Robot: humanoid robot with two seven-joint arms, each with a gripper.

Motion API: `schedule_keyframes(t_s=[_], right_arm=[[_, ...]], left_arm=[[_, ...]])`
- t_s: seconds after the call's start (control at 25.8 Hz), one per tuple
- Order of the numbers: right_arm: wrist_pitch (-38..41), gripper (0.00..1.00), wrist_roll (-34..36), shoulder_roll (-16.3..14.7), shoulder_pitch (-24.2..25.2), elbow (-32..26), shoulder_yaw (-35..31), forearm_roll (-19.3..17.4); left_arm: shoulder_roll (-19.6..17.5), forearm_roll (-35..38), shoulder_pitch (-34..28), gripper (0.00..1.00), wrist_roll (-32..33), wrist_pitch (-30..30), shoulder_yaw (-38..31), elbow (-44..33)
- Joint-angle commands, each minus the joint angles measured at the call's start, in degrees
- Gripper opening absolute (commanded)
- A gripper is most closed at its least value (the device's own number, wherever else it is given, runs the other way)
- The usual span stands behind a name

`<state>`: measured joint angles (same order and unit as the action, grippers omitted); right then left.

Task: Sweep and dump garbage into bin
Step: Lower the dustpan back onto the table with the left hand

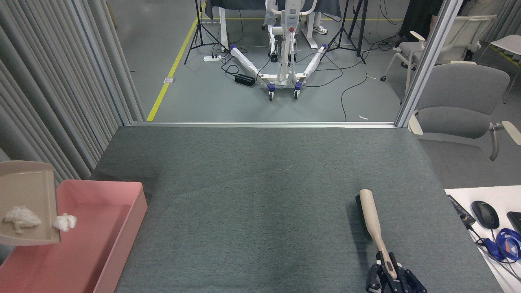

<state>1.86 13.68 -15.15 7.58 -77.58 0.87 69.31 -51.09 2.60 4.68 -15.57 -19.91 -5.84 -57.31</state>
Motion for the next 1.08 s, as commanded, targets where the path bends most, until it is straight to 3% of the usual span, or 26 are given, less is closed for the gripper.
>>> schedule_keyframes(t_s=[0.0, 0.08, 0.15, 0.31, 0.43, 0.54, 0.7, 0.81, 0.97, 1.05], right_arm=[[-0.5, 0.38, 0.0, 0.0, 0.1, 0.0, -0.1, -0.1], [-0.5, 0.48, 0.0, 0.0, 0.1, -0.1, -0.1, -0.1], [-0.5, 0.58, 0.0, 0.0, 0.1, -0.3, -0.1, -0.1], [-0.5, 0.68, 0.2, 0.0, 0.2, -0.6, -0.1, -0.1], [-0.4, 0.71, 0.6, 0.0, 0.6, -1.6, -0.1, -0.1], [-0.4, 0.74, 2.0, 0.1, 1.1, -3.0, -0.2, -0.1], [-0.4, 0.76, 2.8, 0.1, 1.7, -5.3, -0.8, 0.0], [-0.4, 0.78, 3.9, 0.1, 3.1, -8.3, -2.7, 0.0], [-0.4, 0.79, 3.8, 0.1, 3.5, -10.2, -3.2, 0.0], [-0.4, 0.81, 3.8, 0.1, 3.6, -10.6, -3.2, -0.1]], left_arm=[[-0.2, 3.3, 0.3, 0.0, -0.9, 0.3, -0.8, 0.1], [-0.1, 0.4, 0.5, 0.0, -0.5, -0.1, -1.0, 0.0], [-0.2, -10.1, 0.2, 0.0, -0.2, -0.9, -0.1, -0.2], [-0.1, -33.5, 1.1, 0.0, 0.6, -2.1, 9.7, -3.5], [0.6, -41.2, 2.3, 0.0, 0.2, -3.1, 14.2, -9.8], [6.4, -41.1, 3.3, 0.0, -0.9, -0.4, 19.1, -17.7], [16.7, -37.5, 4.5, 0.0, -2.3, -1.4, 26.4, -21.2], [23.8, -24.8, 4.6, 0.0, -3.5, 2.1, 28.4, -22.1], [32.7, -3.5, 4.5, 0.0, -4.3, 13.2, 29.0, -21.7], [35.4, 0.6, 4.7, 0.0, -4.5, 15.7, 29.1, -21.4]])
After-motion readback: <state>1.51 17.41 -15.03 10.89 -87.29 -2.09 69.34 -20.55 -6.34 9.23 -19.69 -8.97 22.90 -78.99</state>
